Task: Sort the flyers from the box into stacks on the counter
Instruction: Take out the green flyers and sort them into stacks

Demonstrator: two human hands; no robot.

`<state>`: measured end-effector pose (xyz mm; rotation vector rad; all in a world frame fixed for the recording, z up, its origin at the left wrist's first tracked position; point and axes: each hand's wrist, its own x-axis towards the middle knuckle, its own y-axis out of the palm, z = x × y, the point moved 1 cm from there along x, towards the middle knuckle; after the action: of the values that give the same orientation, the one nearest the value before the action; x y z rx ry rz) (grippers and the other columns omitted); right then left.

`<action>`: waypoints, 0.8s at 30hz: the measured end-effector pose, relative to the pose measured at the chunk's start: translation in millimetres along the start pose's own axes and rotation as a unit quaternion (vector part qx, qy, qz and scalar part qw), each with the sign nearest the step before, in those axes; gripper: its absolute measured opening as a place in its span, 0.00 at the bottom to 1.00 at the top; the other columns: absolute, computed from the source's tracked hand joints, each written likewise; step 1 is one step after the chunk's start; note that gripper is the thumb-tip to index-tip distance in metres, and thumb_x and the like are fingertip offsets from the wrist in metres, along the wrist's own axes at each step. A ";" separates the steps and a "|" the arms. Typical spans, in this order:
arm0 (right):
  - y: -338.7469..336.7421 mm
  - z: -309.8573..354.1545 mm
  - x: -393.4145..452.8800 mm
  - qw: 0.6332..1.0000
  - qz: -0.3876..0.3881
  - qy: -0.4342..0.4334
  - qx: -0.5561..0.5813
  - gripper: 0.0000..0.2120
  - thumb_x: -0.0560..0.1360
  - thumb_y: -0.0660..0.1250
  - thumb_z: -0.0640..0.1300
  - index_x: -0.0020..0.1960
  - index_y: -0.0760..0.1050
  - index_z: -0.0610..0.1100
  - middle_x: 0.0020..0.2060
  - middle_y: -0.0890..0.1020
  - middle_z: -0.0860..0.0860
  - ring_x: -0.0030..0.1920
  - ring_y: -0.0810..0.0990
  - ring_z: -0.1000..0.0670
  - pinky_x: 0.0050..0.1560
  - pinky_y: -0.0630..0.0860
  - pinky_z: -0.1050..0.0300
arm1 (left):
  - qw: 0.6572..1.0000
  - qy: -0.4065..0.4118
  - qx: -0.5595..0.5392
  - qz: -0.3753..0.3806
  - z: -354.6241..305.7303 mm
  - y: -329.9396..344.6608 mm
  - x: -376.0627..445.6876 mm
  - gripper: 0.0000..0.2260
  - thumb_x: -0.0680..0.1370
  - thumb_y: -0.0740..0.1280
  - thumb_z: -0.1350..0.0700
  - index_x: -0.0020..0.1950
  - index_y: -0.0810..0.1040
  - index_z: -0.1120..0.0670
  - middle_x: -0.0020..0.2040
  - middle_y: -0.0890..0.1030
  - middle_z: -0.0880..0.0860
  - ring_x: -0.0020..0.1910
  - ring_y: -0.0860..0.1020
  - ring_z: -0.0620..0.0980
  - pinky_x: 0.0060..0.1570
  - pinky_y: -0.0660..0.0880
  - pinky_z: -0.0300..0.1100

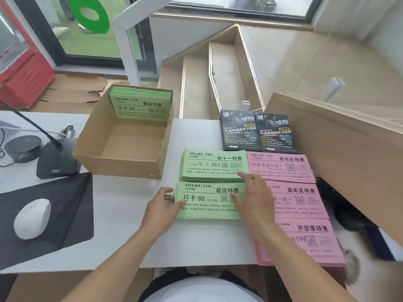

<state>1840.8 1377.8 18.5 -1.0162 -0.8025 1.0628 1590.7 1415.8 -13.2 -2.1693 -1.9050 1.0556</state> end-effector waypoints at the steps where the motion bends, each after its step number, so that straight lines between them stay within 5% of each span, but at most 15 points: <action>1: -1.1 -0.2 -3.4 1.000 0.001 -0.014 0.003 0.29 0.72 0.77 0.49 0.71 0.72 0.51 0.61 0.75 0.53 0.63 0.73 0.49 0.65 0.69 0.53 | 1.000 0.002 0.003 0.001 0.0 0.9 -2.6 0.27 0.76 0.75 0.46 0.71 0.70 0.49 0.60 0.79 0.46 0.55 0.80 0.47 0.56 0.78 0.48; 6: 1.5 4.3 -33.5 0.992 0.079 -0.088 -0.039 0.26 0.75 0.73 0.50 0.71 0.71 0.56 0.72 0.69 0.54 0.75 0.62 0.48 0.78 0.54 0.51 | 0.998 -0.005 -0.064 0.014 -6.8 12.0 -16.6 0.35 0.77 0.74 0.52 0.80 0.60 0.50 0.75 0.70 0.49 0.73 0.70 0.48 0.69 0.68 0.46; 9: 5.1 2.2 -36.4 0.987 0.104 -0.068 -0.105 0.29 0.76 0.72 0.49 0.74 0.67 0.57 0.80 0.57 0.51 0.82 0.44 0.44 0.79 0.34 0.47 | 0.995 -0.010 -0.098 0.028 -12.8 19.4 -18.3 0.34 0.78 0.74 0.56 0.80 0.60 0.50 0.71 0.73 0.47 0.67 0.72 0.45 0.63 0.66 0.40; 11: 4.8 0.5 -34.3 0.983 0.132 -0.056 -0.115 0.26 0.78 0.69 0.50 0.74 0.66 0.57 0.80 0.58 0.51 0.82 0.44 0.45 0.77 0.29 0.50 | 0.993 -0.013 -0.108 0.033 -15.2 22.3 -17.6 0.33 0.77 0.74 0.57 0.78 0.63 0.49 0.68 0.76 0.46 0.62 0.74 0.44 0.61 0.67 0.40; 16: 4.3 -6.8 -31.2 0.983 0.141 -0.073 -0.097 0.23 0.78 0.68 0.49 0.71 0.67 0.55 0.73 0.66 0.55 0.76 0.60 0.51 0.76 0.36 0.58 | 0.991 -0.023 -0.122 0.041 -18.0 26.9 -14.3 0.34 0.76 0.75 0.56 0.78 0.63 0.49 0.68 0.77 0.45 0.64 0.76 0.46 0.65 0.70 0.43; 19: 3.5 -8.5 -28.4 0.983 0.142 -0.072 -0.085 0.22 0.77 0.69 0.51 0.70 0.68 0.56 0.71 0.67 0.56 0.73 0.61 0.51 0.75 0.48 0.58 | 0.992 -0.023 -0.116 0.043 -22.2 29.5 -13.6 0.35 0.76 0.75 0.54 0.79 0.62 0.48 0.70 0.75 0.45 0.64 0.75 0.46 0.63 0.69 0.43; 24: 3.9 -8.5 -26.8 0.983 0.149 -0.079 -0.076 0.23 0.78 0.69 0.50 0.71 0.67 0.57 0.73 0.66 0.56 0.74 0.61 0.51 0.76 0.46 0.58 | 0.990 -0.035 -0.132 0.047 -19.4 29.4 -9.8 0.36 0.75 0.76 0.54 0.79 0.62 0.48 0.71 0.75 0.45 0.65 0.76 0.45 0.66 0.70 0.44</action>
<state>1839.2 1350.6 10.5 -1.2195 -0.8883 1.3659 1625.9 1407.6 -8.0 -2.4128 -2.0989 0.9531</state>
